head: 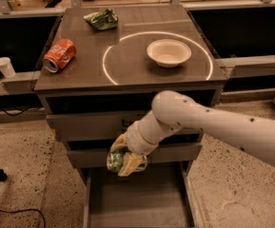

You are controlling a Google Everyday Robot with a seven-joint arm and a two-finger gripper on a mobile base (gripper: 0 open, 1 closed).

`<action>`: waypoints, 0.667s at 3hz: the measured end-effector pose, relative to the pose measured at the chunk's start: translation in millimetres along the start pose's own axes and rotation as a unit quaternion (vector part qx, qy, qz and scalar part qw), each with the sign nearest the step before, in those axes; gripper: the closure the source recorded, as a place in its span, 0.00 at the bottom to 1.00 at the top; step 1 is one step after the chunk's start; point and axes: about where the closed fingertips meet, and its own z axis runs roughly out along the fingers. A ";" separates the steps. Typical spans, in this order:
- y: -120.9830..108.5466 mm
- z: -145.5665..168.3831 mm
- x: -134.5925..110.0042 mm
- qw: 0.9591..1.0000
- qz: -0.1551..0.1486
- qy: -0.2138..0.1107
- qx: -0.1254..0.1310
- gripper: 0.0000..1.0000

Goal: Place green can into bottom drawer

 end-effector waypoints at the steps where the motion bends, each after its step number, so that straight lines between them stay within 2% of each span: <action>1: 13.7 0.5 38.0 0.996 -0.003 -0.061 0.060 1.00; 2: 24.7 -8.7 60.9 0.995 -0.022 -0.062 0.079 1.00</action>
Offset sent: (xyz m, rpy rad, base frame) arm -0.0007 -0.0289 -0.0243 0.1468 -0.0508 -0.0472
